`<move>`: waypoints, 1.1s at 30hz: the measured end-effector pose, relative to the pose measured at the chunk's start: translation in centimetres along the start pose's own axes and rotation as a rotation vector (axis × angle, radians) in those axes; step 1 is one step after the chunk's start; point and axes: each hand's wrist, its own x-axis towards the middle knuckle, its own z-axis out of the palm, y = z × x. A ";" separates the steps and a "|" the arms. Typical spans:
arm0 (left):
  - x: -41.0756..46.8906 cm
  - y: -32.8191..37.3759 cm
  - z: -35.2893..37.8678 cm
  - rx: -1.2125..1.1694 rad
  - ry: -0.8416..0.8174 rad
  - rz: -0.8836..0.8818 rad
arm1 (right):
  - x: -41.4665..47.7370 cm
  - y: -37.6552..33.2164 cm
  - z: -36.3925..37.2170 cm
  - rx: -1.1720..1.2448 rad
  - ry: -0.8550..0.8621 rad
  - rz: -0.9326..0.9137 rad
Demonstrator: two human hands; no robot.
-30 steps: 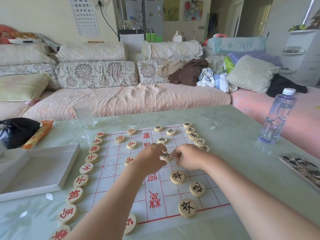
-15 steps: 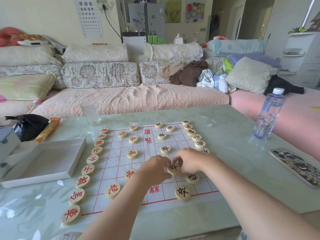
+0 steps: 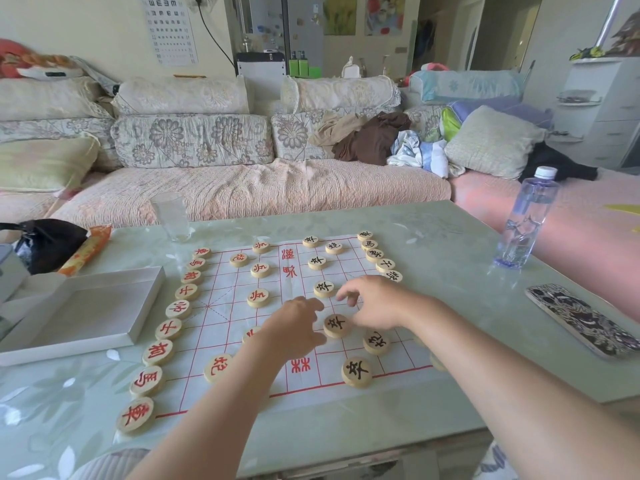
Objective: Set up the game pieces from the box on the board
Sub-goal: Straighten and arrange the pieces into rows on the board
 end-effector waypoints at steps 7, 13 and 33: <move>-3.2 1.9 0.6 -0.001 -0.039 0.121 | -4.5 -0.6 0.7 -0.059 -0.164 -0.029; -4.7 2.9 1.7 0.012 -0.104 0.122 | -6.4 -0.2 2.5 -0.282 -0.029 -0.078; -5.9 2.5 2.2 0.077 -0.089 0.065 | -6.4 0.2 4.6 -0.112 -0.084 -0.105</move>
